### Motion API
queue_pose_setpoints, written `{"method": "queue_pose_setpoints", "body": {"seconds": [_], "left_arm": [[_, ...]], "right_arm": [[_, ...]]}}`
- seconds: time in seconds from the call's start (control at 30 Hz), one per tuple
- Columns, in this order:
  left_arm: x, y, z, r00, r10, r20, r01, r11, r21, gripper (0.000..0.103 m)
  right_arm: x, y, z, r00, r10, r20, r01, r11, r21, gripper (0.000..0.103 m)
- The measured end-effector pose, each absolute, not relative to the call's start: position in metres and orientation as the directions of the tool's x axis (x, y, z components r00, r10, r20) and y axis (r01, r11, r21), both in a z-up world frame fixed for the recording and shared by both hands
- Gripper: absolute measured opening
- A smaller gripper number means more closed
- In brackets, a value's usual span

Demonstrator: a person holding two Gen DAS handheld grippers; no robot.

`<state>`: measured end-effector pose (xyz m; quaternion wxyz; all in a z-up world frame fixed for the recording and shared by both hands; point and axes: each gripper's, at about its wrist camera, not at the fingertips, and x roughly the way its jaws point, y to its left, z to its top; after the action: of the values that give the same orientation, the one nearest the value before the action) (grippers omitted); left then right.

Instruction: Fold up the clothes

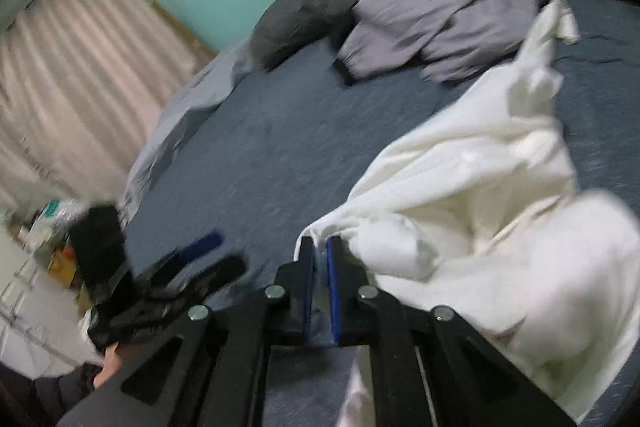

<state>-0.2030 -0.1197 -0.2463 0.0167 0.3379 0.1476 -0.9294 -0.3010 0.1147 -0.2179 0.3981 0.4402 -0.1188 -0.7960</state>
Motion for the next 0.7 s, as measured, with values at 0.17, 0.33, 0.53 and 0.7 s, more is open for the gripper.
{"method": "queue_pose_setpoints", "body": {"seconds": [0.17,0.33,0.53,0.7], "left_arm": [[-0.203,-0.123,-0.247,-0.768,0.065,-0.637,0.140,-0.953,-0.267,0.103],[-0.205,-0.120,-0.247,-0.764,0.077,-0.640,0.131,-0.954,-0.271,0.103],[-0.205,-0.116,-0.248,-0.759,0.080,-0.646,0.123,-0.957,-0.263,0.103],[-0.205,-0.116,-0.249,-0.759,0.075,-0.646,0.127,-0.957,-0.260,0.103]], "right_arm": [[-0.288,0.112,-0.231,-0.256,-0.725,-0.639,0.519,-0.661,0.542,0.009],[-0.270,0.143,-0.223,-0.333,-0.688,-0.645,0.466,-0.715,0.522,0.028],[-0.261,0.199,-0.200,-0.513,-0.578,-0.635,0.392,-0.816,0.426,0.042],[-0.286,0.234,-0.211,-0.562,-0.448,-0.696,0.244,-0.893,0.377,0.061]]}}
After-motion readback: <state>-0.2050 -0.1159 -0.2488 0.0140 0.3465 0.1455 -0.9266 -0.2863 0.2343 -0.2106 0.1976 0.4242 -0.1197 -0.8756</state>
